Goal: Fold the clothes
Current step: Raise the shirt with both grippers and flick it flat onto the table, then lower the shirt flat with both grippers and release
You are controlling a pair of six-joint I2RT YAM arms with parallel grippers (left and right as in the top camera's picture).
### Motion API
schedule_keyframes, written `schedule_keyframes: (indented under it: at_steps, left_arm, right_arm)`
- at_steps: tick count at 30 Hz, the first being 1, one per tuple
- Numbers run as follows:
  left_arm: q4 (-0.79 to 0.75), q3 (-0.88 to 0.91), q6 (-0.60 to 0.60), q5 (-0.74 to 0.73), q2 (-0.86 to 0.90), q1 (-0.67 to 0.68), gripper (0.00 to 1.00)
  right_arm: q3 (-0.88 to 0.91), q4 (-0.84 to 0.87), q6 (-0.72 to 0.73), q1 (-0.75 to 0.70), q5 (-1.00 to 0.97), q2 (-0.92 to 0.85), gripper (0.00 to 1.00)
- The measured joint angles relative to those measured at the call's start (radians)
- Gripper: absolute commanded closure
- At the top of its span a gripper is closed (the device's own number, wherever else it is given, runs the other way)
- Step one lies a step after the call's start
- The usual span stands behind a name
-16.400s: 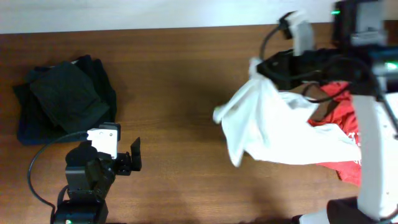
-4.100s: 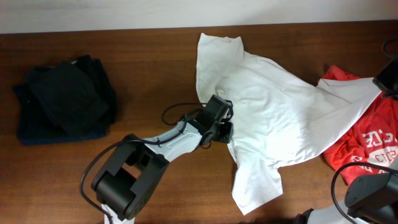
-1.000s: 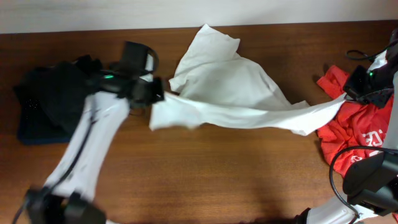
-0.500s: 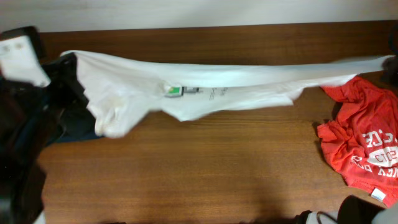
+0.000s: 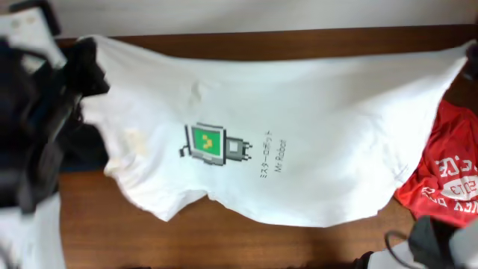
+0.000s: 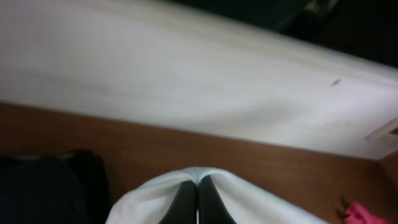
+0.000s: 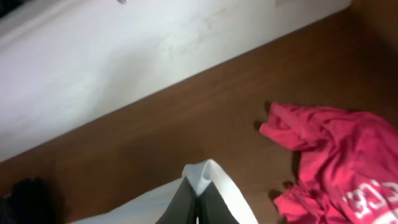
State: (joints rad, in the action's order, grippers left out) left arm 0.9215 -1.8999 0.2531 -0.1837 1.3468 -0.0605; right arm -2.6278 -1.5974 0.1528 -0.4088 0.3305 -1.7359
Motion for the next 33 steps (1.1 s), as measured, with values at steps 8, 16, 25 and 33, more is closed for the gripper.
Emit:
schedule_keyframes:
  at_steps: [8,16,25,33]
  left_arm:
    - [-0.439,0.007,-0.004,-0.012,0.325,0.002,1.00]
    - [-0.694,-0.068,-0.004,0.002,0.363,0.000,1.00]
    - [0.140,-0.206,-0.003,-0.012,0.352,-0.007,1.00]
    - [0.429,0.030,-0.090,-0.065,0.511,0.077,1.00]
  right_arm:
    - [0.008,0.362,0.002,0.098,0.020,-0.264,0.96]
    - [0.013,0.579,0.095,0.112,0.008,-0.265,0.96]
    - [0.055,0.125,0.043,0.112,-0.122,-0.233,0.96]
    - [0.480,0.021,0.019,0.111,-0.282,-0.259,0.96]
